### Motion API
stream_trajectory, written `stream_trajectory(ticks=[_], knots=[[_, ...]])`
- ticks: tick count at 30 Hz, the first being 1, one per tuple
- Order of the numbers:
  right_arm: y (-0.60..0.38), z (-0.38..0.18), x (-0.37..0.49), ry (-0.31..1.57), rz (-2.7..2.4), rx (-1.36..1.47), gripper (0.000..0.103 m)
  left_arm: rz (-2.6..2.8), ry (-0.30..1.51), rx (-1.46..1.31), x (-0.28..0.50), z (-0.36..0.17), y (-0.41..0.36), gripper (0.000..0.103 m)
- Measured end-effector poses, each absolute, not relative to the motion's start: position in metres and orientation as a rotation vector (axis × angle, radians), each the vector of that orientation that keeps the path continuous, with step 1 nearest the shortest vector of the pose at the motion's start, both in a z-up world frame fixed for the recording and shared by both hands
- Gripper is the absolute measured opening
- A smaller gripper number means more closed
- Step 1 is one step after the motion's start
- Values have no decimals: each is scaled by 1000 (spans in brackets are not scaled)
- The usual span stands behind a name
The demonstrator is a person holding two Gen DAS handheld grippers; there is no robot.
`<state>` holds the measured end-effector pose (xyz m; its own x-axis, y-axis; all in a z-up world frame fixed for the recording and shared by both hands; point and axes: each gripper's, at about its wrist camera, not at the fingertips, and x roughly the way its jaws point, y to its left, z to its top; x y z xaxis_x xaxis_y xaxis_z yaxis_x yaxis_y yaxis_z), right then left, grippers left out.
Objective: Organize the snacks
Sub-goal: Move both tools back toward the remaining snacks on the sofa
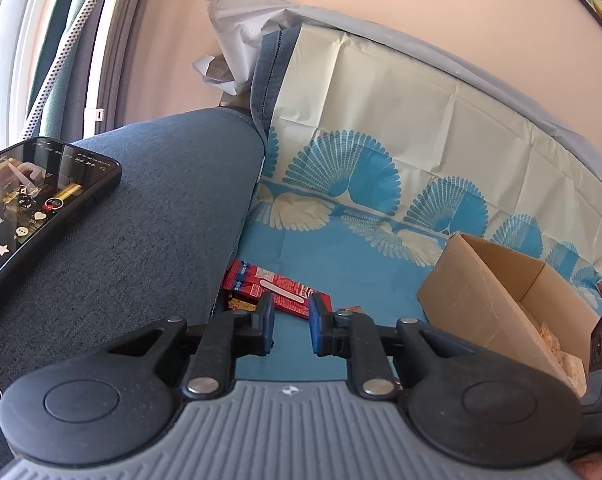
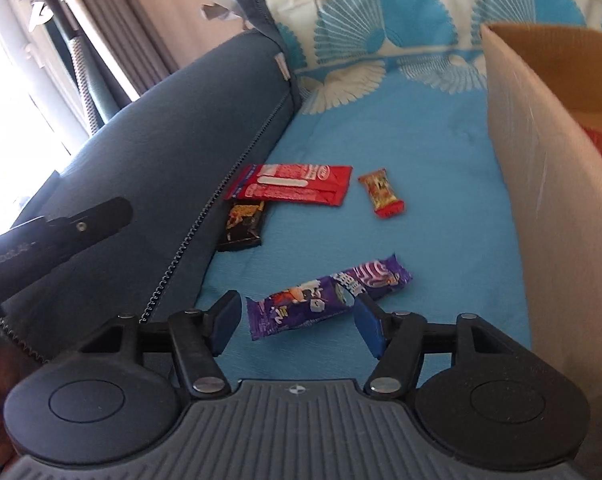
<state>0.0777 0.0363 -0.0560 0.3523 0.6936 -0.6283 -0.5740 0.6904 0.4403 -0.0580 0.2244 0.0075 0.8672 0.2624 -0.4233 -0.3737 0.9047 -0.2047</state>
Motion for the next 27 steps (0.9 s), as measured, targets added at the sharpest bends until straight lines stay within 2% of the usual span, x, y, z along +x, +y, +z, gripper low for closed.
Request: stream_trajectory(ticks=[7,16,24,27], knots=[[44,-72,100,985,839,286,74,353,438,-262,-48,5,222,21],[57,-80,114,998,780,226,73,384,475,-235,-41,2,221,23],[60,-82,104,953,759,27,25,402,504,-188,-36,-1,214,24],[54,-80,103,940,750,29,22,406,504,-183,-36,0,213,27]])
